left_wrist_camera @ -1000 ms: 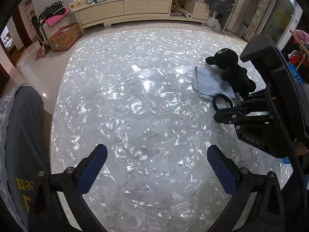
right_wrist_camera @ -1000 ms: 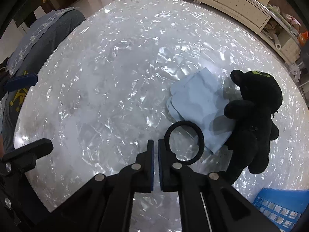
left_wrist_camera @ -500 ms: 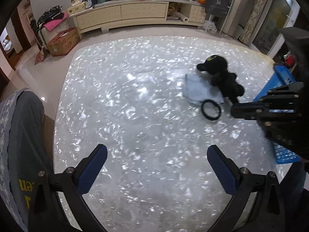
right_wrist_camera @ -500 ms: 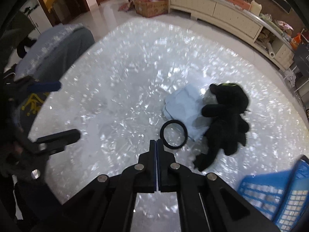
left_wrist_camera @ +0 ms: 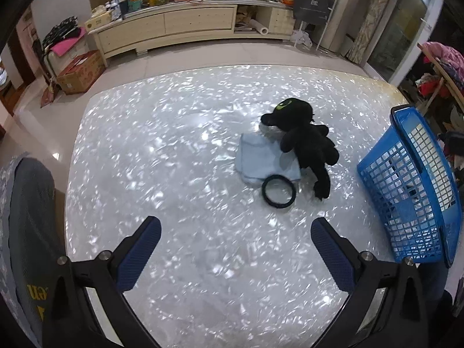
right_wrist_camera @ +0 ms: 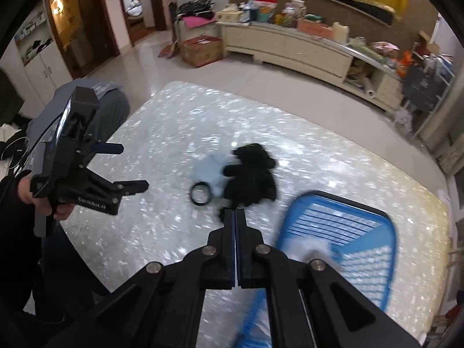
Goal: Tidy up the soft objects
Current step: 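Grasp the black ring with the right gripper and carry it to the basket, then open the right gripper to release the ring into the basket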
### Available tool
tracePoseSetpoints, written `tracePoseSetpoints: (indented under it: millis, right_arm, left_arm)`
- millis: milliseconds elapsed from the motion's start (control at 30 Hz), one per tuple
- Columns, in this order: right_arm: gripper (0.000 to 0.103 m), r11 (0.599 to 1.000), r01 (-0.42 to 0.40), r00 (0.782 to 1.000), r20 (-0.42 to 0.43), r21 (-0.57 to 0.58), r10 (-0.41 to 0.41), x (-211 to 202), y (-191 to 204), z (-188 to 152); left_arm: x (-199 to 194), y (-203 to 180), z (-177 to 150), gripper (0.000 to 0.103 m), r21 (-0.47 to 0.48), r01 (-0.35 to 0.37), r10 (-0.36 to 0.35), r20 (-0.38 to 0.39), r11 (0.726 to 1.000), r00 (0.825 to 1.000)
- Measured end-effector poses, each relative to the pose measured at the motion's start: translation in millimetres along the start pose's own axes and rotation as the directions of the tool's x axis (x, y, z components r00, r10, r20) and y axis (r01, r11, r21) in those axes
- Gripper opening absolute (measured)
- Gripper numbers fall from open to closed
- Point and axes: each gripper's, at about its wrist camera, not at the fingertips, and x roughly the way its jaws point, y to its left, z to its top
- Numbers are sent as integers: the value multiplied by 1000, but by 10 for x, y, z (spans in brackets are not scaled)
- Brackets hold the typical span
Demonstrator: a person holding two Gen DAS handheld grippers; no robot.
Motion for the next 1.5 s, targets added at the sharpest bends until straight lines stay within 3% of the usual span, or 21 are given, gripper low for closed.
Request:
tracePoseSetpoints:
  millis: [167, 333, 500, 767, 833, 867, 933, 1000, 1300, 1400, 1467, 1500]
  right_arm:
    - [0, 996, 57, 998, -5, 63, -57, -109, -377, -239]
    - [0, 987, 77, 997, -36, 138, -73, -21, -660, -512]
    - [0, 977, 90, 995, -69, 196, -78, 26, -888, -717]
    - [1, 963, 89, 994, -78, 253, -71, 83, -1068, -911]
    - [5, 962, 85, 995, -79, 259, -66, 100, -1099, -939]
    - [8, 961, 92, 994, -87, 261, -71, 117, -1105, -957]
    - [30, 958, 96, 993, -92, 269, -73, 136, -1145, -980]
    - [41, 956, 90, 994, -87, 280, -68, 129, -1181, -1014]
    - [49, 951, 80, 995, -82, 300, -58, 58, -1281, -1119]
    - [55, 951, 68, 996, -78, 302, -46, 47, -1279, -1119]
    - [57, 952, 66, 996, -76, 300, -45, 30, -1262, -1120]
    - [59, 952, 66, 996, -76, 300, -45, 31, -1253, -1118]
  left_arm:
    - [179, -129, 148, 103, 5, 8, -8, -21, 1000, 1000]
    - [532, -152, 294, 103, -12, 14, -15, -74, 1000, 997]
    - [801, -260, 319, 102, 35, -1, 5, -119, 999, 993]
    - [1068, -417, 277, 102, 68, -46, 56, -155, 997, 986]
    - [1122, -415, 295, 102, 58, -51, 60, -163, 997, 985]
    - [1152, -414, 299, 98, 54, -54, 63, -172, 997, 983]
    - [1197, -401, 308, 89, 49, -55, 63, -183, 997, 981]
    - [1243, -381, 317, 88, 36, -58, 63, -197, 998, 978]
    - [1332, -480, 307, 66, 37, -32, 39, -220, 999, 975]
    - [1332, -572, 331, 40, 49, -34, 44, -216, 998, 975]
    - [1300, -631, 346, 18, 77, -75, 90, -209, 994, 974]
    - [1300, -642, 355, 14, 75, -60, 75, -215, 995, 974]
